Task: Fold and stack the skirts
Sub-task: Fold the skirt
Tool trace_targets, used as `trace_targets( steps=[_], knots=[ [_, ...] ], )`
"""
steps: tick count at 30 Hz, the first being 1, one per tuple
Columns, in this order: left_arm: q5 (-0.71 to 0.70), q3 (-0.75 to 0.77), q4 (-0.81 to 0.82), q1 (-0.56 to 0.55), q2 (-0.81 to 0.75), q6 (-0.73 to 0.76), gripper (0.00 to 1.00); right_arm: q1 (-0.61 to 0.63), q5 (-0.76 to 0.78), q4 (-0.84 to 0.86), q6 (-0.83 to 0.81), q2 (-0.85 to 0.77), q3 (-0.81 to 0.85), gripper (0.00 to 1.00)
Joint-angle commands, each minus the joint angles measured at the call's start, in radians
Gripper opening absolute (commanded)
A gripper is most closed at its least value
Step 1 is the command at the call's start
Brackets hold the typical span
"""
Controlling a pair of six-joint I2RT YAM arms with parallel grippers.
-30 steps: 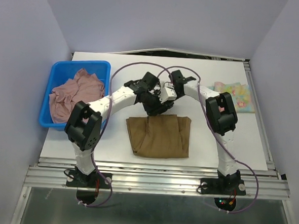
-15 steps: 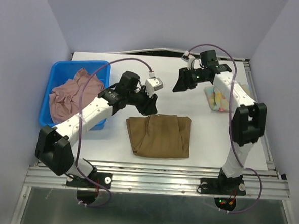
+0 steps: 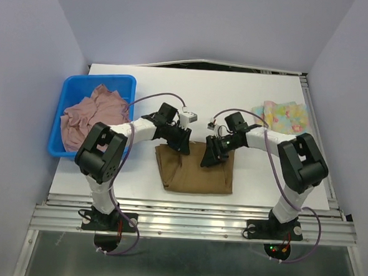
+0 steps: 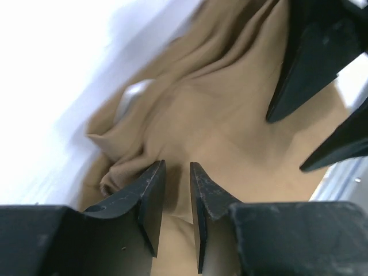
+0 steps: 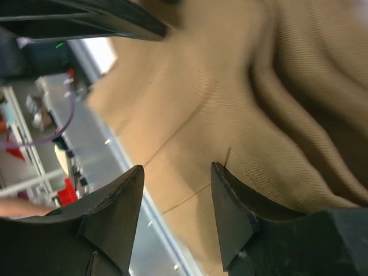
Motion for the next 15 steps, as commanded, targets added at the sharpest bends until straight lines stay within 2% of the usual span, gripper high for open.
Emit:
trace_targets(
  steps=[1, 4, 9, 14, 15],
  knots=[
    [-0.053, 0.061, 0.025, 0.038, 0.087, 0.030, 0.35, -0.036, 0.163, 0.145, 0.034, 0.065, 0.028, 0.55],
    [-0.068, 0.154, 0.014, 0.058, 0.185, 0.033, 0.34, -0.069, 0.278, 0.145, 0.008, 0.187, 0.142, 0.55],
    [-0.111, 0.291, -0.042, 0.069, 0.238, 0.093, 0.36, -0.082, 0.283, 0.125, -0.017, 0.248, 0.272, 0.57],
    [-0.186, 0.276, -0.042, 0.066, 0.082, 0.199, 0.49, -0.082, 0.211, 0.088, 0.025, 0.134, 0.331, 0.68],
    [-0.206, 0.259, -0.032, 0.064, 0.002, 0.208, 0.57, -0.082, 0.217, 0.085, 0.031, 0.104, 0.334, 0.72]
  ],
)
